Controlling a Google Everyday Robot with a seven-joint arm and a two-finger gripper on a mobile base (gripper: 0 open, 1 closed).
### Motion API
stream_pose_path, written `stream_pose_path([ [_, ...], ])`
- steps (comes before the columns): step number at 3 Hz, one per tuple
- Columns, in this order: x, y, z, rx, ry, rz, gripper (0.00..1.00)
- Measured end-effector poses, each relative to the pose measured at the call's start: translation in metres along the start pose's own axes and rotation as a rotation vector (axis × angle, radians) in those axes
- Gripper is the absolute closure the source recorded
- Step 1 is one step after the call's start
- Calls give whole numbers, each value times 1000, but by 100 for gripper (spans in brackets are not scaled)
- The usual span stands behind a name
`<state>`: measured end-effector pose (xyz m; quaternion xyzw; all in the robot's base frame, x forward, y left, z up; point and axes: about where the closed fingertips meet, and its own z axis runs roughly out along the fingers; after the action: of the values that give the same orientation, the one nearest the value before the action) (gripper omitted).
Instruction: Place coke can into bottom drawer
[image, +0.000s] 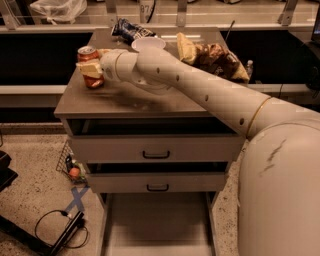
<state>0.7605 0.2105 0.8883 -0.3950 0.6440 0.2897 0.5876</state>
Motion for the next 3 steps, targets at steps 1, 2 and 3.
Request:
stream_pose_path([
  [1,0,2,2,-4,0,0,87],
  [2,0,4,3,-7,0,0,100],
  [3,0,4,3,-7,0,0,100],
])
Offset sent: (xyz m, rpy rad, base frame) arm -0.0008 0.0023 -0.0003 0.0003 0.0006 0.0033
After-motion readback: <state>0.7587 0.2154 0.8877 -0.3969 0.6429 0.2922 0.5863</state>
